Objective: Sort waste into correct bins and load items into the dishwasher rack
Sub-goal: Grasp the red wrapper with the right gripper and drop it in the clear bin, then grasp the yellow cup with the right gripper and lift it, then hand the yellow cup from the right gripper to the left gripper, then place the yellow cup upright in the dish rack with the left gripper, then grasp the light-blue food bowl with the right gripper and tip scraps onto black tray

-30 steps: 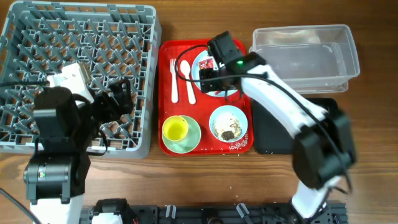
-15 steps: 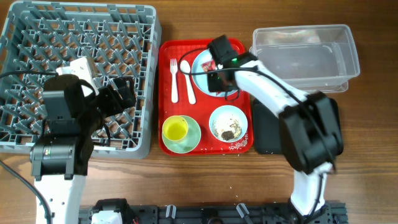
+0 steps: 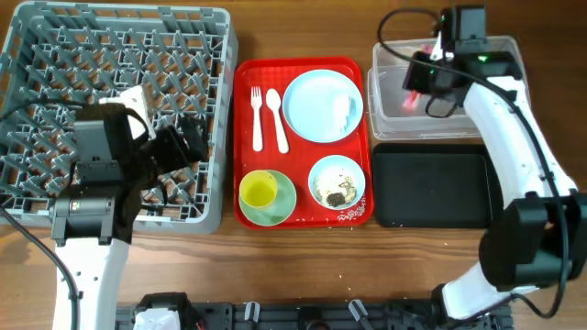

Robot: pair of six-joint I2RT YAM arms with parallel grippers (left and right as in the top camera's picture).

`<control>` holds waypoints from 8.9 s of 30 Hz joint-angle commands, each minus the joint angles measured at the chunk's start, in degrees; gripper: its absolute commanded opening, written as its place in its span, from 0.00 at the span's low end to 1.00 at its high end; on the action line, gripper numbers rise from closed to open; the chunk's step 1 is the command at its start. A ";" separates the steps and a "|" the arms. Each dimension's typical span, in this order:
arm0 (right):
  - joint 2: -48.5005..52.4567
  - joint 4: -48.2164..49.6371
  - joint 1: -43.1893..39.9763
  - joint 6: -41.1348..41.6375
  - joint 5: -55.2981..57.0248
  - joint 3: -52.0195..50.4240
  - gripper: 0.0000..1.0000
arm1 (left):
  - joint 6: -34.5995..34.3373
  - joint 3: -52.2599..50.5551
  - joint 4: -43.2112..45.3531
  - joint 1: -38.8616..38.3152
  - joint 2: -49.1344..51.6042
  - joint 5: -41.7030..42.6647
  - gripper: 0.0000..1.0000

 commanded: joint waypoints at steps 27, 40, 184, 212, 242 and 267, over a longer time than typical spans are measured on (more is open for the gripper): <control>22.01 13.22 21.27 5.51 12.11 -0.87 0.04 | 3.52 6.88 -13.60 -0.11 -24.30 0.31 1.00; -0.17 7.56 3.34 5.29 2.47 2.03 0.15 | 3.30 6.88 -12.41 -0.11 -24.30 7.50 1.00; -22.38 -7.72 17.05 -1.99 -34.45 -5.84 0.75 | -4.44 8.59 -19.17 -1.97 22.49 -9.94 0.97; -13.62 -14.19 25.20 3.98 -14.53 -10.14 0.54 | -3.96 11.41 -20.65 -2.03 1.36 -3.23 0.83; -3.85 -6.49 33.11 17.33 -4.63 -14.88 0.04 | -4.00 11.41 -22.62 -2.03 -11.52 -10.21 1.00; -16.65 -12.17 -23.52 -44.41 -75.87 -38.97 0.04 | -4.02 11.41 -22.62 -2.03 -11.52 -10.19 1.00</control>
